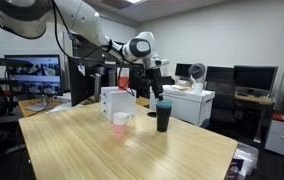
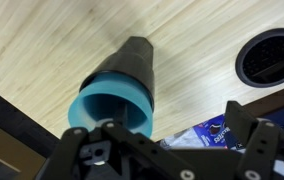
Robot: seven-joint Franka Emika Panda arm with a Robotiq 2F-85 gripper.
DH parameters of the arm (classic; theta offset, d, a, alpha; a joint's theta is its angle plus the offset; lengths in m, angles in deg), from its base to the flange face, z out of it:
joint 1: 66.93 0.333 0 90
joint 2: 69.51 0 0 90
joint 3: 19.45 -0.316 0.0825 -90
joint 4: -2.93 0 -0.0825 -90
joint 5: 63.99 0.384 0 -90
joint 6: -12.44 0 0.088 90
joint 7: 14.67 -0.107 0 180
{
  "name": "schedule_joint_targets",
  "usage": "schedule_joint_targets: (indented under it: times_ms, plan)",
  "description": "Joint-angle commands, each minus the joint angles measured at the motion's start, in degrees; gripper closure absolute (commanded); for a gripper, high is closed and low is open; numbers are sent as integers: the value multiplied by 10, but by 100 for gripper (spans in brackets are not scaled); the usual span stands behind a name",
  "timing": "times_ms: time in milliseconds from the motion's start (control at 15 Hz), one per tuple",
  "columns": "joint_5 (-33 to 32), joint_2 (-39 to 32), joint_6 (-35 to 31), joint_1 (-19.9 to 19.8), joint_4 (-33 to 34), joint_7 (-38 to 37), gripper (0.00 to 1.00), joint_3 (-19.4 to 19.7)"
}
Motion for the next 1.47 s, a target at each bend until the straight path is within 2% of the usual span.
schedule_joint_targets:
  times_ms: [0,267,333,467,1000,1200,1400]
  plan:
    - [-12,26,-12,-6,-39,-8,0,-13]
    - [-11,27,-11,-9,-42,-11,1,-11]
    - [-11,27,-11,-10,-41,-12,6,-11]
    - [-10,27,-11,-13,-38,-13,30,-10]
    - [-12,27,-9,-18,-35,-10,90,-10]
    - [-12,28,-9,-18,-35,-10,96,-10]
    - [-13,30,-8,-17,-36,-10,93,-10]
